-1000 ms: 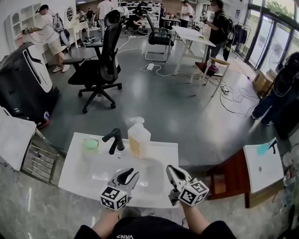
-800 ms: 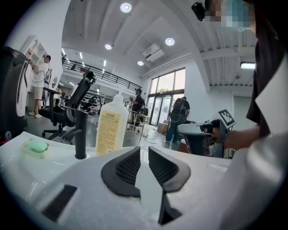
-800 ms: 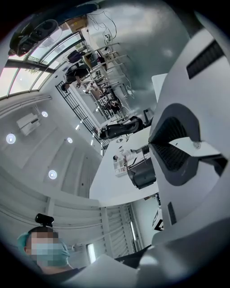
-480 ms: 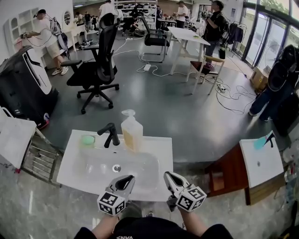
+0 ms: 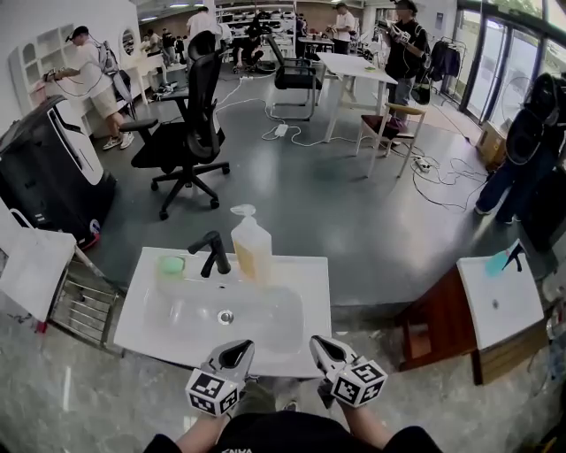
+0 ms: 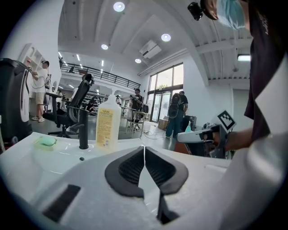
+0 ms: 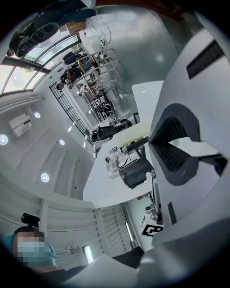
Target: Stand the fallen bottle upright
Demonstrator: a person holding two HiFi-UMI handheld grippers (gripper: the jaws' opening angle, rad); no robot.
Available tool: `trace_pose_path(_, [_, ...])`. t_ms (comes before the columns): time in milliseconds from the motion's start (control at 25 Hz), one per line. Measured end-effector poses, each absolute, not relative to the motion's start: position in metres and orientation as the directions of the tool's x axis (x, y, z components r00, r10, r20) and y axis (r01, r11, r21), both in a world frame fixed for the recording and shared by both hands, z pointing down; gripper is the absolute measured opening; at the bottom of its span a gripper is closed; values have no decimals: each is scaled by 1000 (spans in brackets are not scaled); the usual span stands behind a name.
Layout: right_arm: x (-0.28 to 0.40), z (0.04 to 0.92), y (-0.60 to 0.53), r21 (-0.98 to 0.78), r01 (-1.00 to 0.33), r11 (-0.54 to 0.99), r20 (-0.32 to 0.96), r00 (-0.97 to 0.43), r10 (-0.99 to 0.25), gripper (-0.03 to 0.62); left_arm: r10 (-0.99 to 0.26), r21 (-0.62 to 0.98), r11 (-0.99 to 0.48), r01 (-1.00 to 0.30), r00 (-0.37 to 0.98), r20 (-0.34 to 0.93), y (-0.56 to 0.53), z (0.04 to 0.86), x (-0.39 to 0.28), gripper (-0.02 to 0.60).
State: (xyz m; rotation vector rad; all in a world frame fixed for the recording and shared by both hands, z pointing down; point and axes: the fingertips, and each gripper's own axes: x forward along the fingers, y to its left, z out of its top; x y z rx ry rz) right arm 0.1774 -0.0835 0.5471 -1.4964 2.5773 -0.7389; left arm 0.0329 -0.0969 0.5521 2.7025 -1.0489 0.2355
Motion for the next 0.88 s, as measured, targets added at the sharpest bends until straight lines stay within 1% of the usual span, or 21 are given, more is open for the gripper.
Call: trace_pose_path(880, [175,547,-91,-412,-817,403,208,-515,-832,3,-615,136,-746,-652,753,234,-99,550,42,25])
